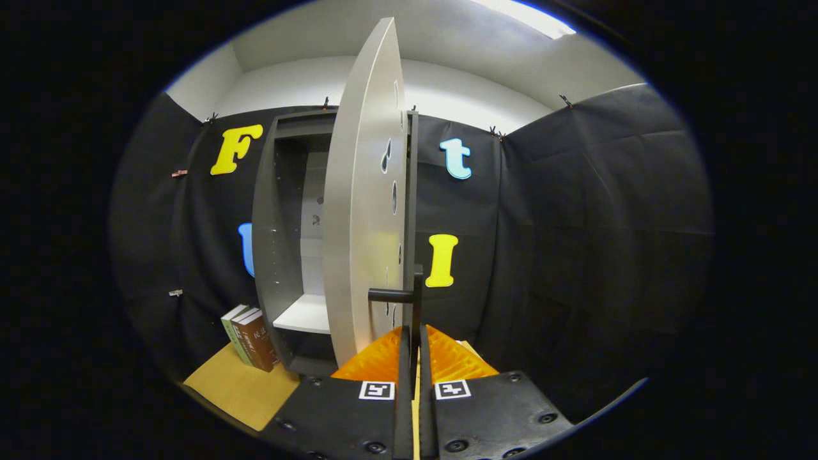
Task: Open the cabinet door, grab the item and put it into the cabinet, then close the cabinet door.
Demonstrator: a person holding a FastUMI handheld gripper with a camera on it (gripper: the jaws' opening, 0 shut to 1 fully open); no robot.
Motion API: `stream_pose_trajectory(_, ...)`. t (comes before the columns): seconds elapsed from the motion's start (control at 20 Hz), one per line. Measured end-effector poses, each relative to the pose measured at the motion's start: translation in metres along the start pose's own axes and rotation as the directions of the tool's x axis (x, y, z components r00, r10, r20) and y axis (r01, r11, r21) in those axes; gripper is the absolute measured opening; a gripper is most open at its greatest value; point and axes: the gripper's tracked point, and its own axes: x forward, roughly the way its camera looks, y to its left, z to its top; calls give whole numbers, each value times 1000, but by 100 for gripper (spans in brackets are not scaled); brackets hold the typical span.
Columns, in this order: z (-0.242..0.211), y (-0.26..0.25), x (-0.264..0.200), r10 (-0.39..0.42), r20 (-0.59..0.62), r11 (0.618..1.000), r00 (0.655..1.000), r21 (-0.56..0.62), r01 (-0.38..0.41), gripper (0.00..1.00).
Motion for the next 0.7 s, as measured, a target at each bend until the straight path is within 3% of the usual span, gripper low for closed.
stream_pose_trajectory(0.15, -1, -11, -3, -38, -10, 999, 999, 22, 39, 7)
stream_pose_trajectory(0.45, -3, -46, -16, -189, -21, 980, 982, 63, 190, 8)
stream_pose_trajectory(0.6, -9, -32, -24, -165, -48, 975, 985, 146, 170, 10)
stream_pose_trajectory(0.65, -13, -25, -30, -140, -61, 977, 988, 151, 148, 13)
stream_pose_trajectory(0.7, -16, -22, -36, -124, -64, 982, 990, 134, 132, 23)
